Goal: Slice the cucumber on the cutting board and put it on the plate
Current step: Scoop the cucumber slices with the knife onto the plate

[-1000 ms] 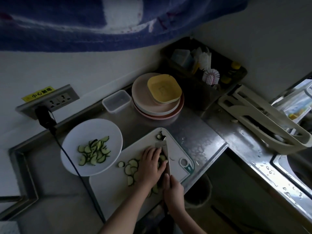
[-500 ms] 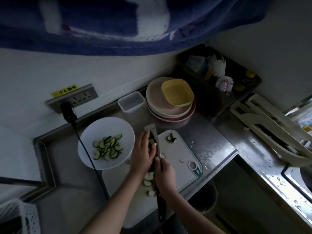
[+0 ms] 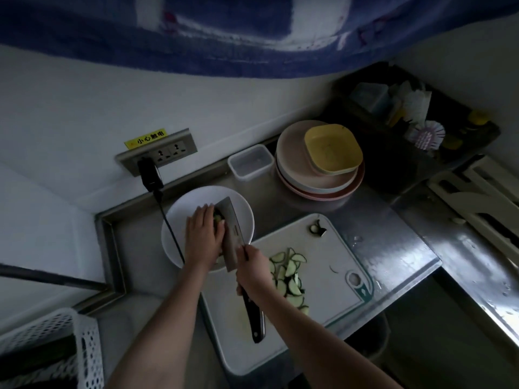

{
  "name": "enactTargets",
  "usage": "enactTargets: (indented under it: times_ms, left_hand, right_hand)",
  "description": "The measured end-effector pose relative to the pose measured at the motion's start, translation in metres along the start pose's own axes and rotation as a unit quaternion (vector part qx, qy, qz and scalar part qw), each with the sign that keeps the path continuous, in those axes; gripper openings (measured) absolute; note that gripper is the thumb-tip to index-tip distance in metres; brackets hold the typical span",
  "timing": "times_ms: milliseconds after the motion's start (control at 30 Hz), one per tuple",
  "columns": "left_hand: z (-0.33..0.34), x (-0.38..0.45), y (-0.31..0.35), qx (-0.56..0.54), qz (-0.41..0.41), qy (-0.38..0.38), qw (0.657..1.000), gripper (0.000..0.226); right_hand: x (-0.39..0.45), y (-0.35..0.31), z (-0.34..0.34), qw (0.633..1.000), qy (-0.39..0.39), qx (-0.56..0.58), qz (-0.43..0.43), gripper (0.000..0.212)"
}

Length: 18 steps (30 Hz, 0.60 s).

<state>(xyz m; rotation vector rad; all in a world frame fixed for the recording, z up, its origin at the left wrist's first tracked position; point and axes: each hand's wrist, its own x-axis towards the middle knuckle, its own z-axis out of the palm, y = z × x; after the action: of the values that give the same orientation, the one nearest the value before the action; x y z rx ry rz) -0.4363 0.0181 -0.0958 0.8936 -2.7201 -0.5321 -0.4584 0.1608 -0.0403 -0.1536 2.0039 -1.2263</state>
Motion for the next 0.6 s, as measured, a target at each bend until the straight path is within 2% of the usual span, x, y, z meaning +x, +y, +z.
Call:
enactTargets:
  times_ms: [100,167,300,367,500,600]
  left_hand:
    - [0.002,0.005,-0.018,0.073,-0.040,-0.044,0.996,0.051]
    - [-0.003,0.007,-0.022,0.091,-0.025,-0.048,0.994,0.053]
    - [-0.015,0.003,-0.008,0.068,-0.021,-0.002,0.997,0.051]
    - [-0.015,-0.011,-0.002,0.061,-0.012,0.009,0.998,0.057]
    - [0.007,-0.046,-0.018,0.076,0.004,-0.073,0.994,0.084]
    - [0.012,-0.045,-0.017,0.055,-0.012,-0.090,0.994,0.077]
  right_hand:
    - [0.005,0.003,-0.005,1.000,0.006,-0.009,0.006,0.029]
    - [0.006,0.001,-0.011,1.000,0.013,-0.011,0.004,0.029]
    - [0.011,-0.005,-0.020,0.999,0.032,-0.010,0.000,0.032]
    - [0.013,-0.005,-0.021,0.999,0.039,0.001,0.003,0.033]
    - [0.012,-0.001,-0.027,0.999,0.049,0.008,0.005,0.034]
    - [0.008,0.004,-0.035,0.999,0.043,-0.029,-0.015,0.033]
